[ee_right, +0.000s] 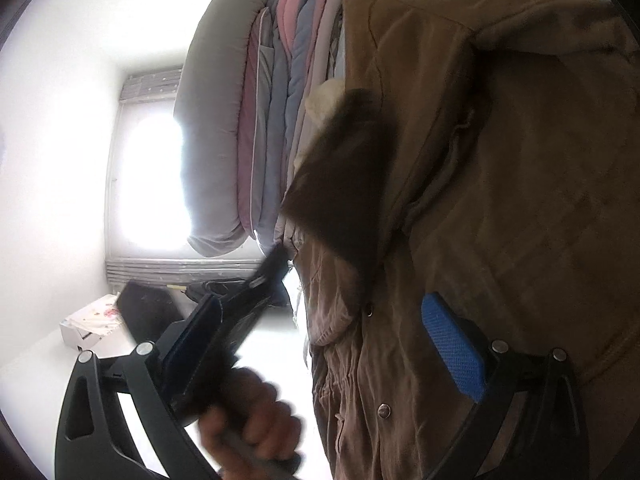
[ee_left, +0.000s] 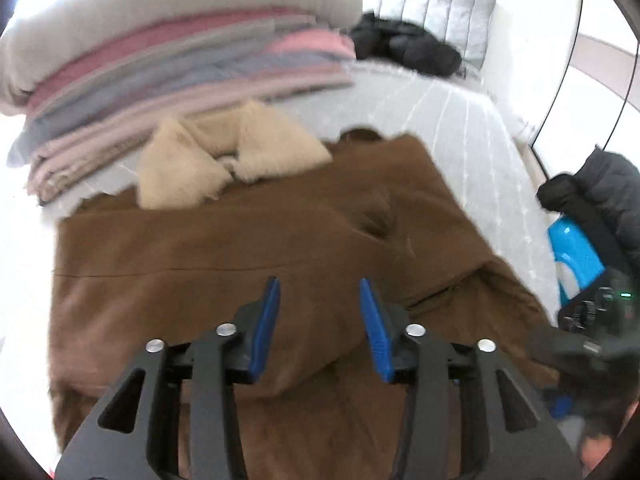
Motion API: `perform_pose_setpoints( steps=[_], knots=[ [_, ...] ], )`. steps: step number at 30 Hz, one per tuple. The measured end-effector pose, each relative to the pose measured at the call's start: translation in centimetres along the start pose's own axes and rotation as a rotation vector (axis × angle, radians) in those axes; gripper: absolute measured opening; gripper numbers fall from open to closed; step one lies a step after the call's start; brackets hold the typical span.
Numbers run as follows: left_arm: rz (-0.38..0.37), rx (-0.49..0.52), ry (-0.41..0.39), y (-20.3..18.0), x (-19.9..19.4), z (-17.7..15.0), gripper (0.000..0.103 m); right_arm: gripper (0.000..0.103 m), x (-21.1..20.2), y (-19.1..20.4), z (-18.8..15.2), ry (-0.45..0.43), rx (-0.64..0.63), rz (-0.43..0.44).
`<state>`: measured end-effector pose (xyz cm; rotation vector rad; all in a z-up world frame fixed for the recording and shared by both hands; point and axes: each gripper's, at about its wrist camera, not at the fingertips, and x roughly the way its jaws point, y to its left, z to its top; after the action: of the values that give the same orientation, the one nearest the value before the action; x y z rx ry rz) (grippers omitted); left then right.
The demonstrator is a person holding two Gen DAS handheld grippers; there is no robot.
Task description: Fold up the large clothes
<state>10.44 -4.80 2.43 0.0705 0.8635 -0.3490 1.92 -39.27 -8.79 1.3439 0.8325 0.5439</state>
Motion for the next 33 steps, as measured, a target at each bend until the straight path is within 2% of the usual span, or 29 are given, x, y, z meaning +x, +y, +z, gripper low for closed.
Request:
perform_pose_setpoints(
  steps=[2,3,4,6,8,10,13,15,16,18,19,21,23,25,29,31,33],
  knots=[
    [-0.031,-0.033,-0.048,1.5,-2.9,-0.4,0.044,0.097,-0.7,0.7,0.2,-0.015,-0.044,-0.013],
    [-0.036,-0.044,-0.068,2.2,-4.1,-0.9,0.05,0.097,-0.9,1.4,0.3,-0.023,-0.076,-0.018],
    [-0.035,-0.056,-0.093,2.9,-5.6,-2.0,0.055,0.097,-1.2,1.9,0.4,-0.024,-0.093,-0.018],
    [-0.043,-0.078,-0.12,4.4,-7.6,-4.4,0.057,0.097,-1.7,3.5,1.0,-0.034,-0.148,-0.023],
    [-0.044,-0.103,-0.122,5.7,-7.9,-6.1,0.057,0.097,-1.6,5.2,2.1,-0.049,-0.214,-0.049],
    [-0.051,-0.147,-0.129,7.3,-8.1,-8.0,0.057,0.097,-0.6,7.6,3.7,-0.028,-0.304,-0.096],
    [-0.089,-0.287,-0.121,10.5,-7.6,-10.7,0.057,0.097,1.8,9.2,6.4,0.017,-0.401,-0.214],
    [-0.139,-0.395,-0.081,12.5,-7.2,-11.3,0.057,0.097,4.4,8.8,8.7,0.067,-0.417,-0.326],
    [-0.147,-0.403,-0.088,13.0,-7.2,-11.2,0.057,0.097,5.4,8.3,9.5,0.088,-0.418,-0.363],
    [-0.1,-0.398,-0.119,13.5,-8.3,-11.1,0.057,0.097,7.5,6.9,11.3,0.138,-0.407,-0.429],
    [-0.1,-0.399,-0.135,13.7,-8.8,-11.0,0.057,0.097,8.4,5.8,12.1,0.159,-0.39,-0.456],
    [-0.109,-0.409,-0.161,14.0,-9.6,-10.8,0.059,0.096,9.2,4.1,13.1,0.174,-0.353,-0.459],
    [-0.112,-0.414,-0.168,14.1,-9.9,-10.8,0.06,0.082,10.1,3.4,13.4,0.195,-0.356,-0.434],
    [-0.119,-0.41,-0.162,13.9,-9.9,-10.8,0.06,0.018,11.2,3.2,13.3,0.222,-0.393,-0.45],
    [-0.112,-0.392,-0.144,13.7,-9.7,-11.0,0.06,0.011,12.8,4.2,12.7,0.236,-0.505,-0.449],
    [-0.105,-0.388,-0.142,13.7,-9.7,-11.1,0.06,0.011,12.6,6.3,12.0,0.201,-0.599,-0.431],
    [-0.105,-0.391,-0.142,13.8,-9.7,-11.1,0.06,0.011,11.4,10.0,11.1,0.143,-0.733,-0.371]
  ],
)
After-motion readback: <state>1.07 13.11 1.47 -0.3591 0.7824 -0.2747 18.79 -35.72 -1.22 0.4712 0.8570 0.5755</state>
